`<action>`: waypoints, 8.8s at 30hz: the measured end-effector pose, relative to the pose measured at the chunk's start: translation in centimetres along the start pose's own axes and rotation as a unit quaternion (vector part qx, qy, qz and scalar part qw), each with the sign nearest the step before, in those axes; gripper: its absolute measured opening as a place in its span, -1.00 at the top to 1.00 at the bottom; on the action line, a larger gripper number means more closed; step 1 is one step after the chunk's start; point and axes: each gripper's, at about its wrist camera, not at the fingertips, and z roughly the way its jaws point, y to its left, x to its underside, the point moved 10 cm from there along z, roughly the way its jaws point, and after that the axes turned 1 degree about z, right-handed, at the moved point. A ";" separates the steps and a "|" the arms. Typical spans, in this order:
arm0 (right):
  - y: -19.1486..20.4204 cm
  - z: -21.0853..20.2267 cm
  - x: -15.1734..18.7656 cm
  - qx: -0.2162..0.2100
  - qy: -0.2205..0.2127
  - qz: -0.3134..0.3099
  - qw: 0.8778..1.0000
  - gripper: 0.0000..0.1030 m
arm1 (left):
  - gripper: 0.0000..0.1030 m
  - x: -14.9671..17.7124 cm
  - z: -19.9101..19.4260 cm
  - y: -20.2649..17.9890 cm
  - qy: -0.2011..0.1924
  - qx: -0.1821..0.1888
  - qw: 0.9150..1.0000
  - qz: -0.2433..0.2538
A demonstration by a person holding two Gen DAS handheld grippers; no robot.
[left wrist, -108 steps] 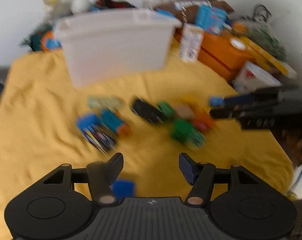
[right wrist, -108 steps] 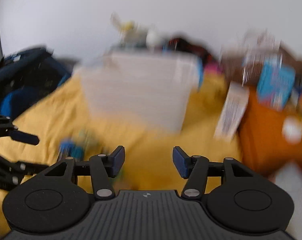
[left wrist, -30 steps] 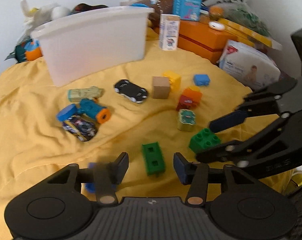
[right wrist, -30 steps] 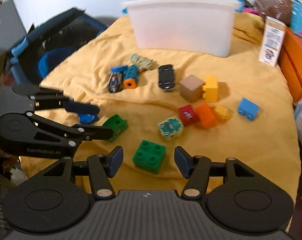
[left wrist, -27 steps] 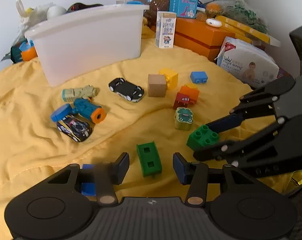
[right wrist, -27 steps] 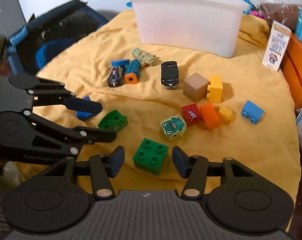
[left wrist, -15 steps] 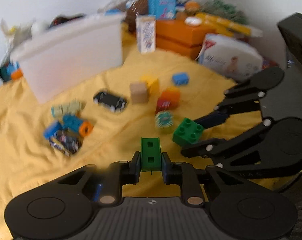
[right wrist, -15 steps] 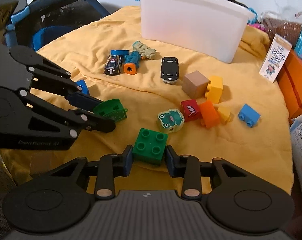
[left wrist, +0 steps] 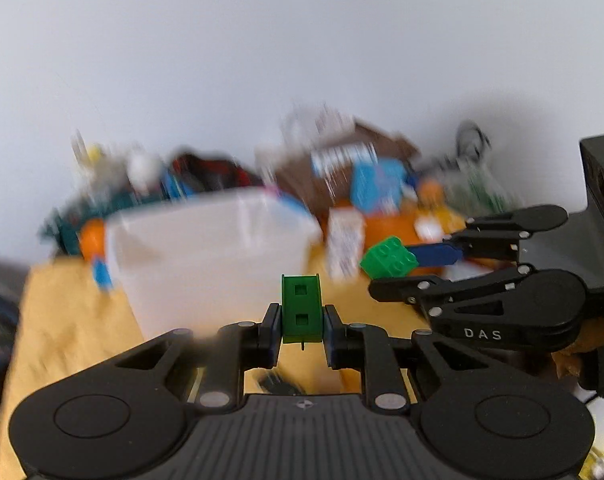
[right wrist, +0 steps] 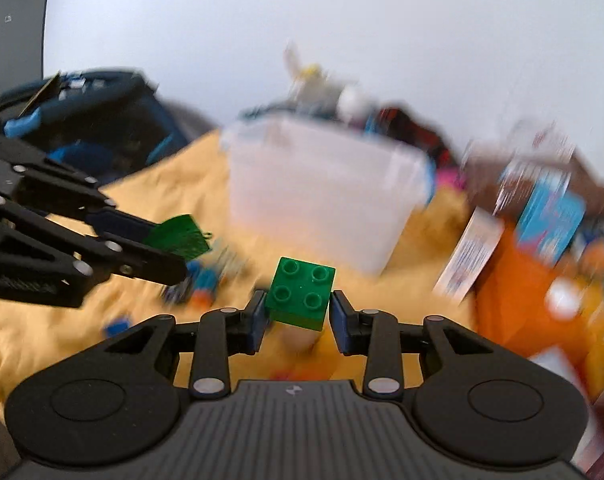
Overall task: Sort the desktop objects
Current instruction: 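Carry both green bricks over the white bin and open both tools, then move both open tools back over the toy pile, then grasp the orange brick with the right tool while the left tool grasps the green frog block, then carry the orange brick and frog block over the white bin and open both tools, then move both open tools back over the toy pile, then grasp the small yellow brick with the right tool while the left tool grasps the red face block, then carry the yellow brick and red block over the white bin and open both tools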
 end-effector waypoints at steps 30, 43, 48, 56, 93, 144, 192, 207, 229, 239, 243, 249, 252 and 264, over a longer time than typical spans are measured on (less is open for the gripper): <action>-7.0 14.8 -13.0 0.008 -0.014 0.049 0.999 0.04 | 0.05 -5.6 12.5 11.4 0.075 -0.106 0.992 -0.004; -5.4 8.5 -9.7 -0.010 -0.030 0.026 0.999 -0.14 | -0.18 3.2 8.0 4.5 0.121 -0.039 0.991 0.049; -4.5 6.5 -7.1 -0.004 -0.021 0.020 1.000 -0.16 | -0.18 5.8 7.1 1.1 0.134 -0.016 0.989 0.059; -2.8 5.1 0.3 -0.021 0.031 0.054 0.998 -0.16 | -0.17 10.7 6.3 -2.2 0.169 -0.007 0.985 0.032; 2.7 8.7 11.6 0.049 0.104 -0.254 0.960 0.43 | 0.47 18.0 4.7 -2.6 0.246 -0.027 0.968 0.030; -3.3 4.2 -1.5 -0.016 0.014 0.048 0.999 0.67 | 0.48 -1.7 4.7 6.5 0.044 -0.105 0.993 0.020; -5.5 3.2 11.0 0.007 0.095 0.115 0.989 0.18 | 0.57 14.3 13.4 -7.4 0.200 0.055 0.976 0.069; -5.3 6.4 9.6 -0.001 0.063 0.086 0.994 0.19 | 0.57 16.3 6.7 -2.2 0.220 0.000 0.975 -0.017; -0.4 4.2 11.4 -0.061 0.113 0.112 0.985 0.52 | 0.56 17.9 6.9 -3.1 0.222 0.026 0.975 -0.011; 0.7 5.3 13.2 -0.058 0.128 0.114 0.984 0.50 | 0.56 18.0 6.9 -3.3 0.221 0.035 0.975 -0.002; 0.8 5.3 13.2 -0.056 0.116 0.108 0.986 0.52 | 0.56 17.9 6.9 -3.3 0.222 0.038 0.974 -0.006; 0.7 5.3 12.6 -0.057 0.120 0.102 0.986 0.54 | 0.57 15.8 6.1 -3.0 0.204 0.037 0.978 -0.013; 0.6 4.9 11.5 -0.058 0.111 0.097 0.987 0.54 | 0.57 13.4 5.6 -2.5 0.182 0.033 0.983 -0.020; -3.0 4.5 -0.8 -0.039 -0.017 0.068 0.997 0.54 | 0.57 -1.6 7.6 2.6 0.045 -0.037 0.998 0.019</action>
